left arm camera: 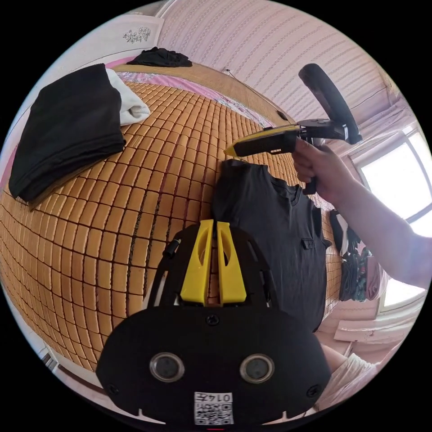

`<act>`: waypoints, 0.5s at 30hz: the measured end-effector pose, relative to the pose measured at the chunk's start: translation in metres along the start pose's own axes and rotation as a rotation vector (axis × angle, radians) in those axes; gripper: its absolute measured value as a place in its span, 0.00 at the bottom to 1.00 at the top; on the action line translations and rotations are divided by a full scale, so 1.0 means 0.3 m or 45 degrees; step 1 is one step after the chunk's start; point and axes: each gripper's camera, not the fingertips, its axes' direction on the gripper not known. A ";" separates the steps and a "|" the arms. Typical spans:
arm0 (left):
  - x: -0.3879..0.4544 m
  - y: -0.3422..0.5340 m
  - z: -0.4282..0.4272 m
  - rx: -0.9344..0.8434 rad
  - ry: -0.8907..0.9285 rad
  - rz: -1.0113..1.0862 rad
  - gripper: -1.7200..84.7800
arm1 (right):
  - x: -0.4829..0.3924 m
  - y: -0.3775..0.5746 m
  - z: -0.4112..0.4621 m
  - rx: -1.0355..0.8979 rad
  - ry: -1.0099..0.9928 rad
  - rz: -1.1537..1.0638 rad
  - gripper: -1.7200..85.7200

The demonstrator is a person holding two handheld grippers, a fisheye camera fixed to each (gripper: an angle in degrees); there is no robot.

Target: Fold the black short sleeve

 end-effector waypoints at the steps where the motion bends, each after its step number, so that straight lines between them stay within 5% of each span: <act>1: 0.002 -0.001 0.001 0.001 -0.001 -0.009 0.01 | 0.009 -0.017 -0.007 0.013 0.005 0.004 0.02; 8: 0.027 -0.022 0.034 -0.019 0.008 -0.117 0.01 | 0.018 -0.086 0.136 -0.290 0.018 -0.100 0.05; 15: 0.102 -0.037 0.010 0.082 -0.007 -0.155 0.01 | -0.030 -0.157 0.067 -0.109 0.007 -0.266 0.02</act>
